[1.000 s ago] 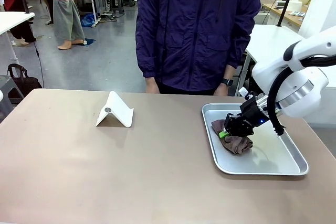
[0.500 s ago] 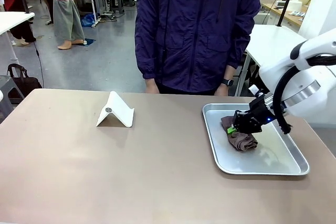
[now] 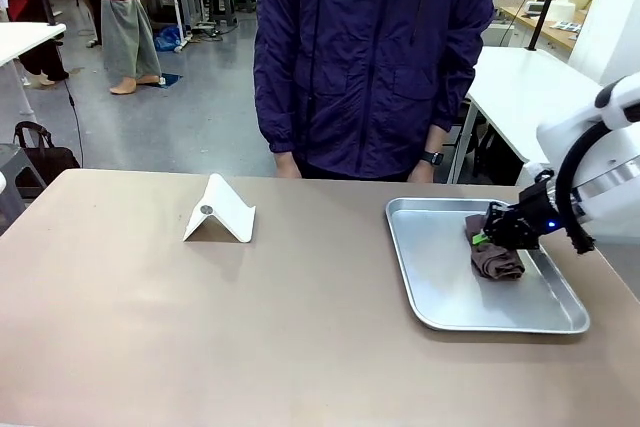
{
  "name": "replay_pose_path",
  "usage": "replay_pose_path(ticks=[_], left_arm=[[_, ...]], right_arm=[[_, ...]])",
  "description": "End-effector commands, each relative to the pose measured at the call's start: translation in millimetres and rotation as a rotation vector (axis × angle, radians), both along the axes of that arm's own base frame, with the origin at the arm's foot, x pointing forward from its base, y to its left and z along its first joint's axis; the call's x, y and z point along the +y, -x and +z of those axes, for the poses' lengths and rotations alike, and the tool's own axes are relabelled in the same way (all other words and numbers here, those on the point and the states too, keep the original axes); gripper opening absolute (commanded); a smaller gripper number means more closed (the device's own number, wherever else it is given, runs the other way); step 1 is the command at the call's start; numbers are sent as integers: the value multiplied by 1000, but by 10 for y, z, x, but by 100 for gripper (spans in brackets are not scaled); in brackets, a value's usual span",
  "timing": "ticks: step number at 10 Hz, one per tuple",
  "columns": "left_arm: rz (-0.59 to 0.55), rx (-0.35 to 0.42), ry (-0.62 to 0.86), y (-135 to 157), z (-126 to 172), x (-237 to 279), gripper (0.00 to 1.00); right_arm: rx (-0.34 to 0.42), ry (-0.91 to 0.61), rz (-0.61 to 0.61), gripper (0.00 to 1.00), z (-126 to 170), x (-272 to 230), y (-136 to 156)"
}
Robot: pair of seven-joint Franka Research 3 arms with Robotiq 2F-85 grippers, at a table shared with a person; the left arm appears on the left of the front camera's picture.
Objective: Clean the surface of the table.
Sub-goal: Clean the area not pointed to by the person.
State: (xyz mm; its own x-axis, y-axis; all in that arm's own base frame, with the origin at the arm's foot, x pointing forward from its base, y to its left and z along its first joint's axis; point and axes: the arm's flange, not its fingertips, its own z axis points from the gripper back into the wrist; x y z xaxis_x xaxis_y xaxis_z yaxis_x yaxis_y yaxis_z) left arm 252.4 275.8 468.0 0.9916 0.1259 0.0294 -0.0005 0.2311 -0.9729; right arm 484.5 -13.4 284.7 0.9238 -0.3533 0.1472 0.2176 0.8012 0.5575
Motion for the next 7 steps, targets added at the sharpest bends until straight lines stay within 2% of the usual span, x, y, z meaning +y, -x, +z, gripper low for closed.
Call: replay_pose_path(ticks=[1, 3, 5, 6, 7], left_arm=[[4, 7, -1, 6, 44, -15, 22], [4, 7, -1, 6, 44, -15, 22], [4, 7, -1, 6, 44, -15, 22], [4, 7, -1, 6, 44, -15, 22], [4, 7, -1, 6, 44, -15, 22]], right_arm=[[-36, -44, -62, 0, -4, -175, 89], [-60, -113, -80, 0, 88, -299, 116], [-71, -248, -63, 0, 169, -263, 129], [-92, -342, -66, 0, 223, -216, 136], [-76, -460, -31, 0, 268, -146, 157]])
